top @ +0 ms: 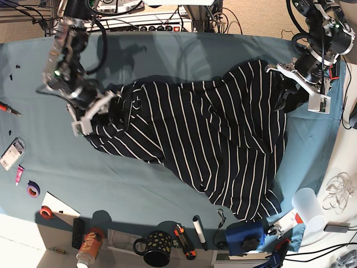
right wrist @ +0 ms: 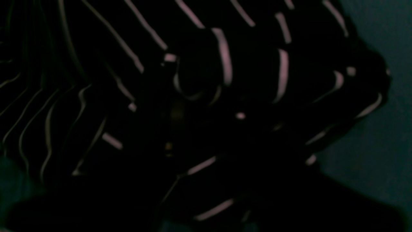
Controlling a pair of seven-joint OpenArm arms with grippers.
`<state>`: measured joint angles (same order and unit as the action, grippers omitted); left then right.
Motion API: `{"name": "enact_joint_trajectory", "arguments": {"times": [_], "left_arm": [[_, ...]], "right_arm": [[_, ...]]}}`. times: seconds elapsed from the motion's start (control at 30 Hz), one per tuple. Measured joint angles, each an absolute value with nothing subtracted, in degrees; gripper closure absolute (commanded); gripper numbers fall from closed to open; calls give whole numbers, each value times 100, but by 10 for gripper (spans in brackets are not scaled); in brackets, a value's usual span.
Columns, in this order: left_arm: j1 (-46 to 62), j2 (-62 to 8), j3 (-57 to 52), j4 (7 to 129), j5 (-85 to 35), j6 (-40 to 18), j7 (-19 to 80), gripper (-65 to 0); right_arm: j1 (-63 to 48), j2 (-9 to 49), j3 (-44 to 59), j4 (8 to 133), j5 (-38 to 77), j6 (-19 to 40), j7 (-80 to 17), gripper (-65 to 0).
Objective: Layout the t-shirt on the table in an organized manner, then fold the t-shirt properly
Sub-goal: 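Pull the shirt edges apart with both grippers to flatten it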
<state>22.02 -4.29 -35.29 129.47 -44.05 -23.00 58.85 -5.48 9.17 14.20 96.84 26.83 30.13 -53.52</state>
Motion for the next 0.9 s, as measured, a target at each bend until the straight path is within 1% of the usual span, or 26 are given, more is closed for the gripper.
{"name": "enact_joint_trajectory", "arguments": {"times": [0.07, 0.1, 0.2, 0.3, 0.43, 0.5, 0.6, 0.73, 0.83, 0.9], "left_arm": [[2202, -429, -3529, 12947, -4405, -2303, 5887, -230], [2202, -432, -3527, 12947, -4405, -2303, 5885, -230], [2202, -432, -3527, 12947, -4405, -2300, 5887, -230], [2202, -429, -3529, 12947, -4405, -2300, 5887, -230], [2202, -429, -3529, 12947, -4405, -2300, 5972, -230], [2202, -429, -3527, 12947, -4412, -2309, 6261, -230], [2202, -432, -3476, 12947, -4392, -2515, 6834, -230], [2228, -432, -3072, 12936, -4403, -2556, 7000, -230], [2322, -432, -2567, 12759, -4309, -2554, 6982, -231], [2388, -434, -2250, 12608, -3933, -2554, 6807, -231]], "right_arm": [[-460, 917, 1299, 9684, 2386, 2742, -5354, -21], [-423, 919, 1271, 9684, 2252, 2698, -5360, 0], [-287, 919, 1280, 9684, 2084, 2681, -5360, 0], [-189, 934, 1516, 9743, 2095, 2694, -5378, 0], [-183, 967, 2351, 10160, 2434, 2700, -5374, 0], [-158, 967, 2869, 10256, 2770, 2838, -5376, 0], [-158, 967, 3599, 10285, 3404, 3116, -5417, 0], [-172, 965, 4171, 10287, 3933, 3437, -5721, 0], [-176, 954, 4292, 10287, 4040, 3459, -5763, 0], [-178, 952, 4298, 10287, 4040, 3459, -5767, 0]]}}
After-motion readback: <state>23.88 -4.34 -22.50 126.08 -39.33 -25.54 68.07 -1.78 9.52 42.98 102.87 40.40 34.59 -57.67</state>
